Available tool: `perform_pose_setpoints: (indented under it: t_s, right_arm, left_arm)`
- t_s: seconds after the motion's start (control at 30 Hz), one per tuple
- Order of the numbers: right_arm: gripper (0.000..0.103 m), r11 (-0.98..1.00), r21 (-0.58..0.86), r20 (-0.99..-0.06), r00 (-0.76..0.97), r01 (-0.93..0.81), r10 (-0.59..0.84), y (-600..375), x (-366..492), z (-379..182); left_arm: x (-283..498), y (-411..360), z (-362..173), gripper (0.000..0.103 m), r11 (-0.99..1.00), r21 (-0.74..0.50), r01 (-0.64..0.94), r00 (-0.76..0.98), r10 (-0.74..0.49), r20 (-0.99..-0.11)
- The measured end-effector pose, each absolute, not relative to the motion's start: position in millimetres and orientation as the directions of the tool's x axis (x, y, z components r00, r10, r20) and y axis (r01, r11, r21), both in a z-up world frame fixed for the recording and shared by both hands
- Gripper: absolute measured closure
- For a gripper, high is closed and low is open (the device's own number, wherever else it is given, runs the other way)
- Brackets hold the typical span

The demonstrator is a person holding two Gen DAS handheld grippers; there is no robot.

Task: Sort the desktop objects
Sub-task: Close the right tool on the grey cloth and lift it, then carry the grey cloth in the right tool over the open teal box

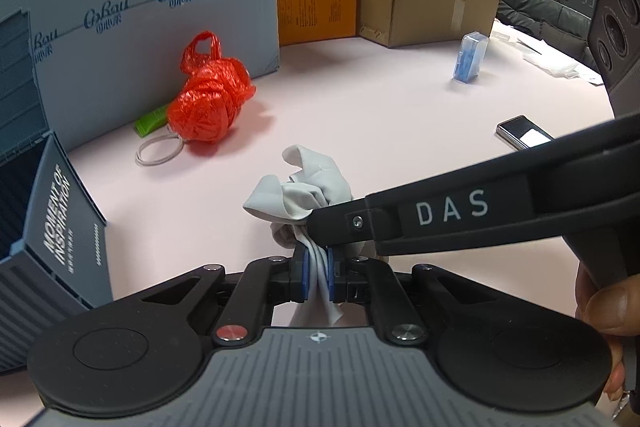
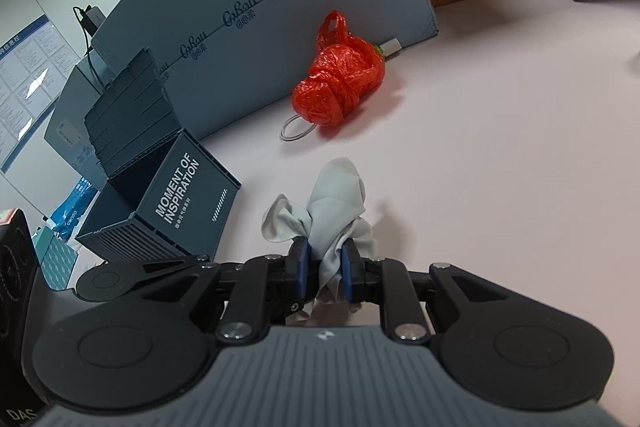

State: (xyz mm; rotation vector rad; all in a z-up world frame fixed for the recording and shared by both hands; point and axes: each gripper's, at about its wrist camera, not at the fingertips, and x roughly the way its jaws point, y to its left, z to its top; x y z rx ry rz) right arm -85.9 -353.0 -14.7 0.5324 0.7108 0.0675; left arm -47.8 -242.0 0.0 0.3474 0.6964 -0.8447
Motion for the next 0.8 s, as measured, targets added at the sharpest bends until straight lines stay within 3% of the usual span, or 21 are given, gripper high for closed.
perform_pose_setpoints:
  t_s: [0.8]
  right_arm:
    - [0.082,0.89,0.445,-0.505,0.848,0.093,0.164,-304,-84,26]
  left_arm:
    - [-41,-195,48,0.097,0.636,0.026,0.771,0.519,-0.605,-0.604]
